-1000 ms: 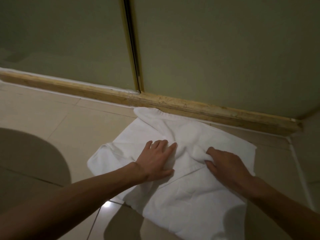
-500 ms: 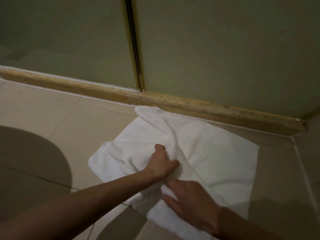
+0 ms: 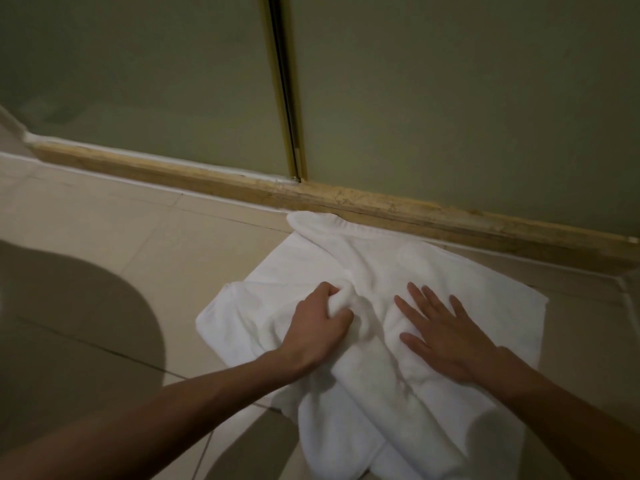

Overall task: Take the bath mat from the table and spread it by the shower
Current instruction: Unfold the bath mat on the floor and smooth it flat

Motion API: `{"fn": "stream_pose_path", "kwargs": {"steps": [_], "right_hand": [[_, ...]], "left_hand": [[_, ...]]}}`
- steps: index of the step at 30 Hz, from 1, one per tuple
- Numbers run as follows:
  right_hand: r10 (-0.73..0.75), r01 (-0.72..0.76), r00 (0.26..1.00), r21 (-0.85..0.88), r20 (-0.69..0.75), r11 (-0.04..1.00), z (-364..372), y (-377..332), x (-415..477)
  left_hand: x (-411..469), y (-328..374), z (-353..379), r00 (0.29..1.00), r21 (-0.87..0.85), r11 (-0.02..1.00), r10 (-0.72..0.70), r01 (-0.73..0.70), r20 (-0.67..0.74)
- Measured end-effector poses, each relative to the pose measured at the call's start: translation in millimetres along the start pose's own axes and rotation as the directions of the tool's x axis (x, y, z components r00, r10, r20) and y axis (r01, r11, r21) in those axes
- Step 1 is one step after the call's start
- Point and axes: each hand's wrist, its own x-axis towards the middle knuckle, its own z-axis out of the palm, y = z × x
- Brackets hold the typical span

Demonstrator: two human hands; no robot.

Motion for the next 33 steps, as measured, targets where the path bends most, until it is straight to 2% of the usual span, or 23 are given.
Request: {"fn": "stream_pose_path", "kwargs": {"steps": [5,11,17,24,28,30,33], "right_hand": [[0.125,-0.125,0.992,0.005,0.022,0.992,3,19,-19],[0.29,-0.299,0.948,0.056,0.133,0.953,6,34,-49],[0.397,-0.422,0.895,0.096,0.203,0.902,9,43,-74],[0.521,-0.553,0.823,0.107,0.228,0.826,13,31,-81],[0.606,-0.637,0.761,0.087,0.232,0.766,23,19,-83],[0.627,-0.65,0.751,0.057,0.207,0.758,28,14,-86],[0.633,-0.642,0.757,0.003,0.161,0.767,30,12,-87]], "left_hand": [[2,-11,-22,0.998,0.03,0.999,0.028,-0.026,-0.062],[14,-21,-40,0.991,0.094,0.995,0.031,-0.019,-0.128],[26,-36,-73,0.984,0.272,0.962,0.06,-0.012,-0.17],[37,-60,-105,0.989,0.541,0.84,0.047,0.037,-0.14],[32,-74,-103,0.996,0.706,0.704,-0.018,0.075,-0.088],[29,-79,-100,0.995,0.742,0.663,-0.058,0.096,-0.077],[30,-78,-97,0.993,0.746,0.656,-0.077,0.116,-0.086]]}}
